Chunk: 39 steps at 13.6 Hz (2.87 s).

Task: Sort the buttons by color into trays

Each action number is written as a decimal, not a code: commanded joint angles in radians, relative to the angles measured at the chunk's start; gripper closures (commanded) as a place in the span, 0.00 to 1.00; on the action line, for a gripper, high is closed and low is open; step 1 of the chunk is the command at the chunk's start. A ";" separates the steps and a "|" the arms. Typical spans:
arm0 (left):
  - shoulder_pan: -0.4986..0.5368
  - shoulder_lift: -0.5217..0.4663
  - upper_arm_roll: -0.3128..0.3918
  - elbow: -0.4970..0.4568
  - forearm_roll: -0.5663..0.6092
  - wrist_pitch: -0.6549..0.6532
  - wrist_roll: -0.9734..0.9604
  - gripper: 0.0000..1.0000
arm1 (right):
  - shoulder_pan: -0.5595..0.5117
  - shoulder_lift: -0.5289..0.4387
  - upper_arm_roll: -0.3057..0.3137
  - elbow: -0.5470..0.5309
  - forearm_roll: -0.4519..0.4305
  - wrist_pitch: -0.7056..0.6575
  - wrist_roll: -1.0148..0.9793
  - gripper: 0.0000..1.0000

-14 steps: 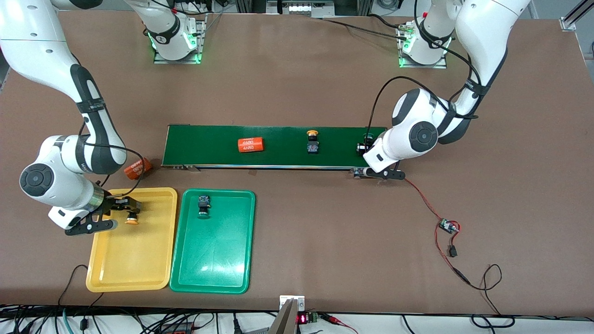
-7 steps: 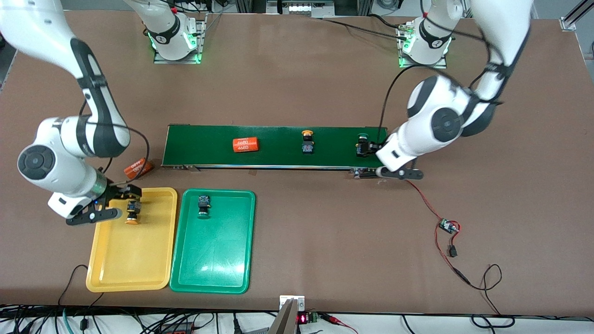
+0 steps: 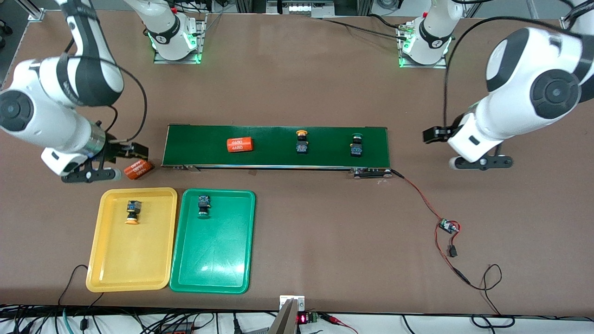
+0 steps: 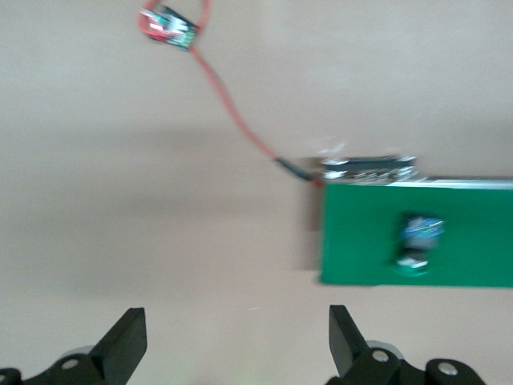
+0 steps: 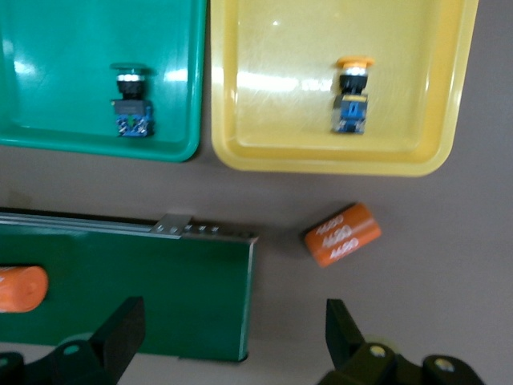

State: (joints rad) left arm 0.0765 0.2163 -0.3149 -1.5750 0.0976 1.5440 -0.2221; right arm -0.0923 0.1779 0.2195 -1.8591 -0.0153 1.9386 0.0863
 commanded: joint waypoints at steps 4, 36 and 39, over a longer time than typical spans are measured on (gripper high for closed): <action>-0.015 -0.102 0.184 0.080 0.044 -0.064 0.263 0.00 | -0.032 -0.198 0.207 -0.259 0.071 0.104 0.237 0.00; -0.023 -0.247 0.264 -0.063 -0.059 0.042 0.377 0.00 | 0.091 0.000 0.365 -0.328 0.022 0.456 0.596 0.00; -0.023 -0.247 0.260 -0.063 -0.058 0.041 0.379 0.00 | 0.123 0.051 0.365 -0.310 -0.086 0.459 0.593 0.00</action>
State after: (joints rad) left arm 0.0563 -0.0167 -0.0531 -1.6337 0.0459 1.5804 0.1457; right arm 0.0087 0.1898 0.5837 -2.1913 -0.0512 2.3882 0.6656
